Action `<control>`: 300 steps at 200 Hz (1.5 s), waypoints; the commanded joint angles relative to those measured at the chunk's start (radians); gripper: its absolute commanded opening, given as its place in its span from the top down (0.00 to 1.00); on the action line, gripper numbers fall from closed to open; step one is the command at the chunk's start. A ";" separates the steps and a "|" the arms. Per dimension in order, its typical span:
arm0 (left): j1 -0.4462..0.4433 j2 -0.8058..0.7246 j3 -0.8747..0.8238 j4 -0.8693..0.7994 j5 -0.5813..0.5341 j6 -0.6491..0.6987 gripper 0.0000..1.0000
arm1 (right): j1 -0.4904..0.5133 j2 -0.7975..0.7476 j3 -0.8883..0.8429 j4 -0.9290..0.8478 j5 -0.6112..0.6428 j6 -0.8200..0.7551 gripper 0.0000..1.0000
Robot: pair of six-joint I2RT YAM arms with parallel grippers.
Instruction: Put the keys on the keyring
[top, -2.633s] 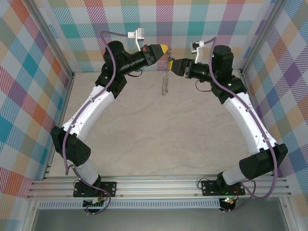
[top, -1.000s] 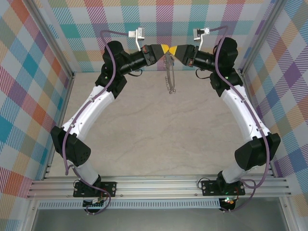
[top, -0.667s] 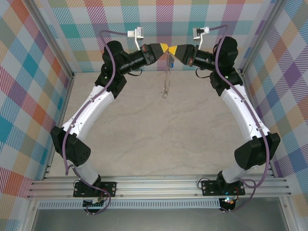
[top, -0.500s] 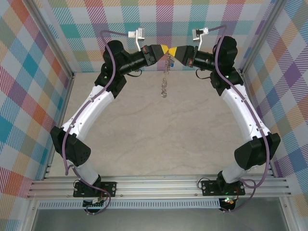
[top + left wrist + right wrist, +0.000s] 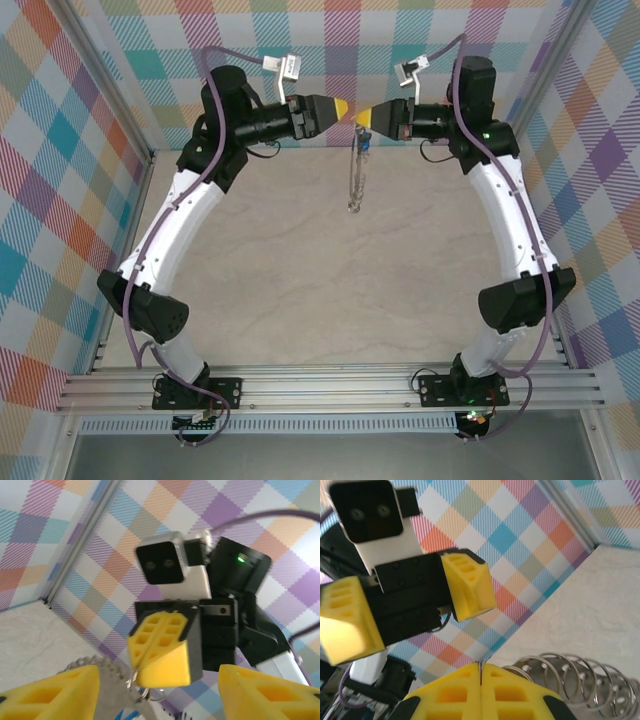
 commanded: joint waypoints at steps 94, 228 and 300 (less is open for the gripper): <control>0.012 0.083 0.066 -0.170 0.141 0.110 0.54 | -0.012 0.049 0.059 -0.055 -0.180 -0.054 1.00; -0.007 0.084 -0.069 0.229 0.248 -0.162 0.93 | -0.014 0.030 -0.012 0.125 -0.167 0.073 1.00; -0.025 0.072 -0.059 0.231 0.184 -0.163 1.00 | -0.014 0.007 -0.035 0.198 -0.132 0.136 0.99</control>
